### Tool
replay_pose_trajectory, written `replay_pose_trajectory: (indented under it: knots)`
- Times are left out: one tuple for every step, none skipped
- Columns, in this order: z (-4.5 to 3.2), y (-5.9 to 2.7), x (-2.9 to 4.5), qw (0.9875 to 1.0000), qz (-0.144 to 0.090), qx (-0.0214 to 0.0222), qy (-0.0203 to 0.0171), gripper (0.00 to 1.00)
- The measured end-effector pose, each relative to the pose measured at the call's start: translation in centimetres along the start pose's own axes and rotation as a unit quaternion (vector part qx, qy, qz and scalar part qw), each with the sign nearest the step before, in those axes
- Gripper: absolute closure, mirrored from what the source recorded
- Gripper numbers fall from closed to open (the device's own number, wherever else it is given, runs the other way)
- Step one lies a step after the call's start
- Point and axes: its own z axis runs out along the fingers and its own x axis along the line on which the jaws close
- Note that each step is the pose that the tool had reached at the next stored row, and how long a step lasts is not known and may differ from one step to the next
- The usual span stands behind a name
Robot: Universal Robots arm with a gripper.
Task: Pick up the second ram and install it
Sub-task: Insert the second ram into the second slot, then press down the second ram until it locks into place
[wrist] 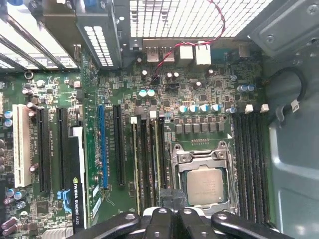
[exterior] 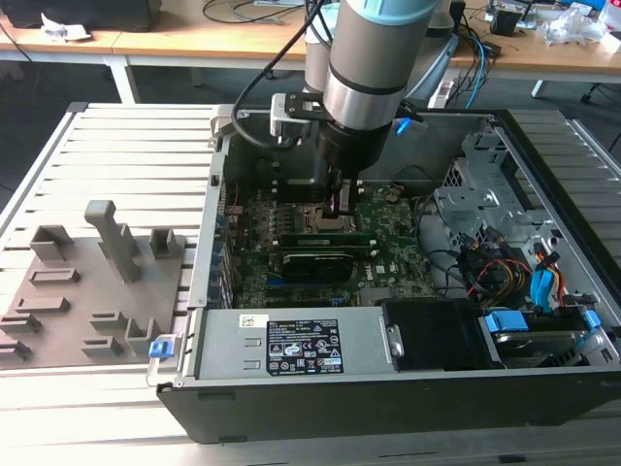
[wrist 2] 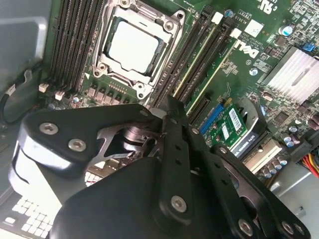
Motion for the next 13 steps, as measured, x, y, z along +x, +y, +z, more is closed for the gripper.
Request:
replay_pose_trajectory:
  knots:
    - [0.00, 0.00, 0.00, 1.0000, 0.000, 0.0000, 0.0000, 0.89]
    - [0.00, 0.00, 0.00, 1.0000, 0.000, 0.0000, 0.0000, 0.89]
    - [0.00, 0.00, 0.00, 1.0000, 0.000, 0.0000, 0.0000, 0.89]
    - [0.00, 0.00, 0.00, 1.0000, 0.000, 0.0000, 0.0000, 0.89]
    - [-0.01, -0.05, 0.00, 1.0000, 0.000, 0.0000, 0.0000, 0.89]
    - [-0.04, -0.41, -0.03, 1.0000, 0.000, -0.0001, 0.0001, 0.89]
    - [-0.06, -0.74, -0.05, 1.0000, 0.000, -0.0002, 0.0001, 0.89]
    - [-0.07, -1.28, -0.09, 1.0000, 0.000, -0.0005, 0.0001, 0.89]
    - [0.00, -3.04, -0.19, 1.0000, 0.000, -0.0036, 0.0003, 0.89]
    - [0.37, -4.51, -0.24, 1.0000, 0.000, -0.0053, 0.0013, 0.89]
    - [0.69, -5.31, -0.25, 1.0000, 0.000, -0.0061, 0.0015, 0.89]
    - [1.02, -5.56, -0.23, 1.0000, 0.000, -0.0067, 0.0016, 0.89]
    - [1.30, -5.57, -0.18, 1.0000, -0.002, -0.0073, 0.0017, 0.89]
